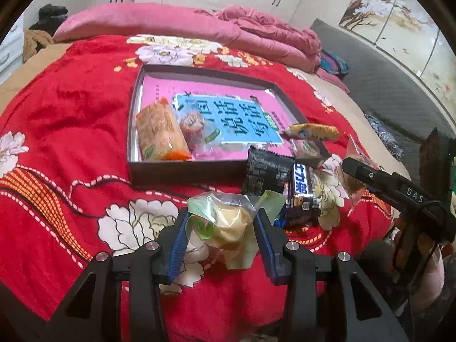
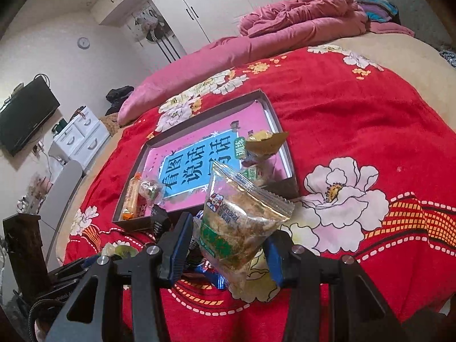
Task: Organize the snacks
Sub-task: 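Lift both clear bags and carry them over the tray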
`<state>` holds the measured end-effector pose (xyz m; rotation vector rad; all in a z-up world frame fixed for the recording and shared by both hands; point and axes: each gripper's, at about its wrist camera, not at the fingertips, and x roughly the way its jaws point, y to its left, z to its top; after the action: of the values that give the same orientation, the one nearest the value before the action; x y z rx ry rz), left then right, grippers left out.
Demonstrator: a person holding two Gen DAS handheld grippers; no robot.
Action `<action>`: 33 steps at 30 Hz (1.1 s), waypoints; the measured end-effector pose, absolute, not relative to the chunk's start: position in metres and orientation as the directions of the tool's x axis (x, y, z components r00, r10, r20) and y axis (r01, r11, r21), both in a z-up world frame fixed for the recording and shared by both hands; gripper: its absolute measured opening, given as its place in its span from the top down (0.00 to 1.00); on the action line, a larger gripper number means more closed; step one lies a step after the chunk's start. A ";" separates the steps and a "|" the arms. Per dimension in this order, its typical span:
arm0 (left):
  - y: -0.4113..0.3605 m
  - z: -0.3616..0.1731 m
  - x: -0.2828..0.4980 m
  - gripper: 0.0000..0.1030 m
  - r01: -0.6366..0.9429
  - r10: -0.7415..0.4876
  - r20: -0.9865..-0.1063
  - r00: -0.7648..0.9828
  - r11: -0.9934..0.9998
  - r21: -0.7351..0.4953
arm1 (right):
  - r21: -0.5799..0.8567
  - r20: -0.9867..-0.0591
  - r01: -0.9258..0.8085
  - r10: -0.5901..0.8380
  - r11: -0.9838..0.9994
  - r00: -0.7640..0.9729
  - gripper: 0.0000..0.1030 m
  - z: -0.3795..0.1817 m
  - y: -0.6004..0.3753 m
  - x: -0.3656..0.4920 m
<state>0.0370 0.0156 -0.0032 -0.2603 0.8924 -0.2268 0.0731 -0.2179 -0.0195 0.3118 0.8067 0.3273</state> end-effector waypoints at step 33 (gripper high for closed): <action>0.043 0.020 0.051 0.55 0.070 -0.310 -0.646 0.697 0.927 -0.369 | 0.323 -0.623 -0.230 0.390 0.918 0.678 0.54 0.008 -0.187 0.081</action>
<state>0.0511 0.0434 0.0199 -0.3309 0.7734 -0.2161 0.0815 -0.1871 0.0077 0.2263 0.7493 0.3515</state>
